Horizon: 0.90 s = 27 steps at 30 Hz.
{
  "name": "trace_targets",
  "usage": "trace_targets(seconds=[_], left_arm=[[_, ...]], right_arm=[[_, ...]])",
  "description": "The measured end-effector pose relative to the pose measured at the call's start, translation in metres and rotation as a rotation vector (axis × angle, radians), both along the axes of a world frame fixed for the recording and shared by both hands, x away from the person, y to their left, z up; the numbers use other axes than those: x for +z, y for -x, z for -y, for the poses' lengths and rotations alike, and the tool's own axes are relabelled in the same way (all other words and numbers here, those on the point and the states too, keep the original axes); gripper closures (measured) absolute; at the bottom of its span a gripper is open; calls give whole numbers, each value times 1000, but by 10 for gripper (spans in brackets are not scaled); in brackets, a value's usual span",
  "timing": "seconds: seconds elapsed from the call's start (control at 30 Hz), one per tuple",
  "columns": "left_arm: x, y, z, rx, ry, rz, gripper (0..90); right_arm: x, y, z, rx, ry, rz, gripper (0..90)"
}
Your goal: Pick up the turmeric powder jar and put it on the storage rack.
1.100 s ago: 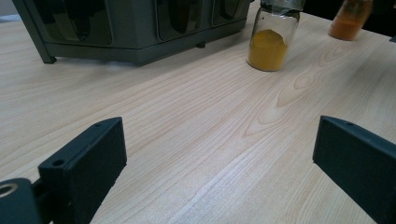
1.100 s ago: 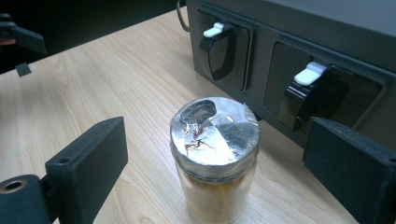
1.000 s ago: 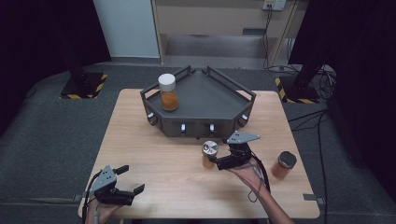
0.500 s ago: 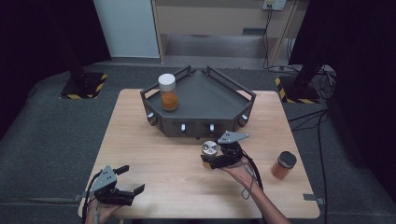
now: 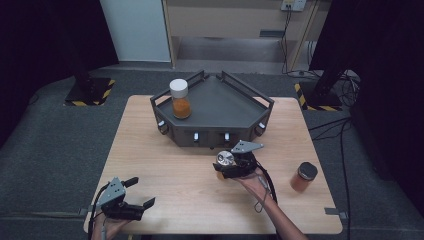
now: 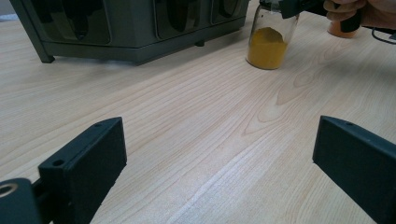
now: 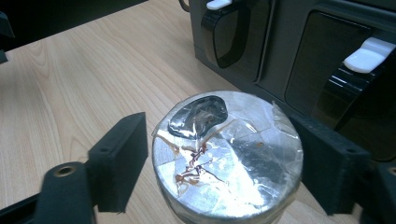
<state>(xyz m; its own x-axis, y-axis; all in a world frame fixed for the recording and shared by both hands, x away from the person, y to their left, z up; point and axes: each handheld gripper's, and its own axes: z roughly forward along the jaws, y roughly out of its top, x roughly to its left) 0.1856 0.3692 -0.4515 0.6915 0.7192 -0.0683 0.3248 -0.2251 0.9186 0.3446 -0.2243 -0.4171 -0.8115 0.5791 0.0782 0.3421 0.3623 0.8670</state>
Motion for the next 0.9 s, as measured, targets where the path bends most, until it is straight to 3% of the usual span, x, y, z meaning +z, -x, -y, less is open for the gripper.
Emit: trace_targets(seconds=[0.23,0.37,0.9], left_arm=[[0,0,0,-2,-2,-1,21],[0,0,0,-1,-1,0,21],[0,0,0,-2,-1,-1,21]], right_arm=[[-8,5,2,-19,-27,34,336],[-10,10,0,-26,-22,60,343],[-2,12,-2,-32,-11,77,346]])
